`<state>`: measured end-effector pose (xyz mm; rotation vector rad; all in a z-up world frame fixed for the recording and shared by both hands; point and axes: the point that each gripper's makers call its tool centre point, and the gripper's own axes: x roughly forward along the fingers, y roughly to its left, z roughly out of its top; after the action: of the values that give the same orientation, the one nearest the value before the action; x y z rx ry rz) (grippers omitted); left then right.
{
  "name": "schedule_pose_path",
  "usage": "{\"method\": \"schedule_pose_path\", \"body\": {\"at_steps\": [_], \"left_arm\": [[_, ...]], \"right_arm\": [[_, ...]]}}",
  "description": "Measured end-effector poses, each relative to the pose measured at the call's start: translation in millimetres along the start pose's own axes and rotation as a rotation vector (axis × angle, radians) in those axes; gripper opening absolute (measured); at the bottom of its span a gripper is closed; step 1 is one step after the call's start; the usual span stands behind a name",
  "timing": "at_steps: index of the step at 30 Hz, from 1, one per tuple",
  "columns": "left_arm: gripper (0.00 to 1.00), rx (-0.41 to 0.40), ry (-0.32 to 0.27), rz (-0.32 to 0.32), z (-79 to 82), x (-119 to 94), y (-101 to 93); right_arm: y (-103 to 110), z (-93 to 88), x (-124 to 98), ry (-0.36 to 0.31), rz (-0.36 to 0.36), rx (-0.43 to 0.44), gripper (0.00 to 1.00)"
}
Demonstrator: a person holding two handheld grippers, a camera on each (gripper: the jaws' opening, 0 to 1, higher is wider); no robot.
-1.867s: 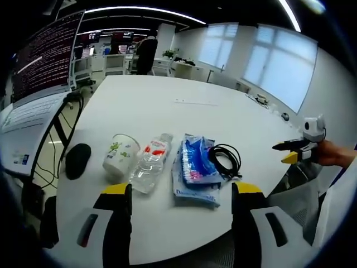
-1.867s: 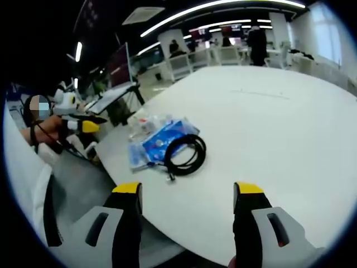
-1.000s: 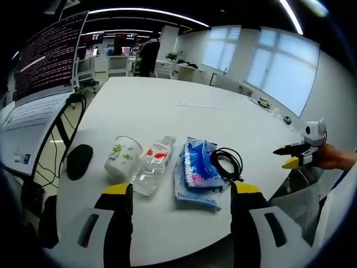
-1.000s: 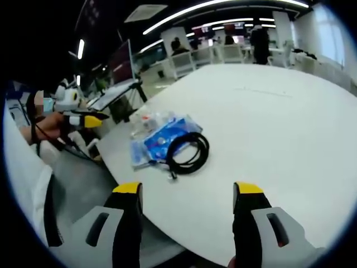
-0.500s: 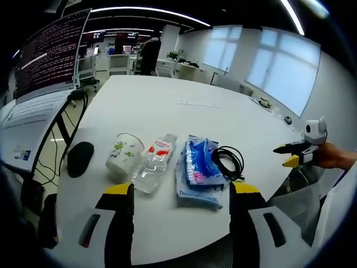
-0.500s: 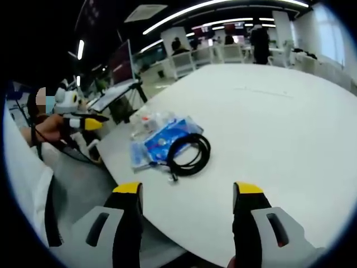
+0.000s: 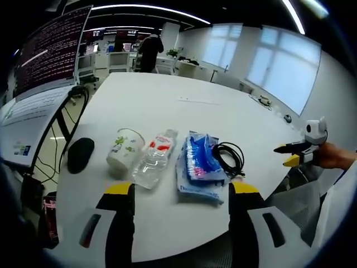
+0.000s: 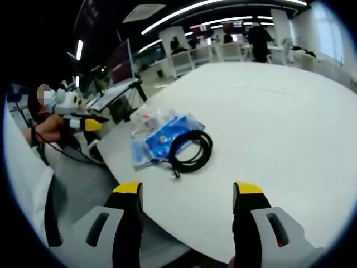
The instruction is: Arrange the tabletop items into an orderly group along one side of the table until the central work area is clear of visible clutter.
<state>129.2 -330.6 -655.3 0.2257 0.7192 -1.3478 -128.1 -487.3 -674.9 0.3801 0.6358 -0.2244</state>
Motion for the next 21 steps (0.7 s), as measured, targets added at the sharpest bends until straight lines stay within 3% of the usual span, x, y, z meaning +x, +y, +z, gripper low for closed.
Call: {"method": "schedule_pose_path", "body": {"at_steps": [21], "left_arm": [[0.64,-0.016,0.032,-0.013,-15.3,-3.2,0.1]], "right_arm": [[10.0,-7.6,0.6,0.014,0.002,0.003,0.63]]}}
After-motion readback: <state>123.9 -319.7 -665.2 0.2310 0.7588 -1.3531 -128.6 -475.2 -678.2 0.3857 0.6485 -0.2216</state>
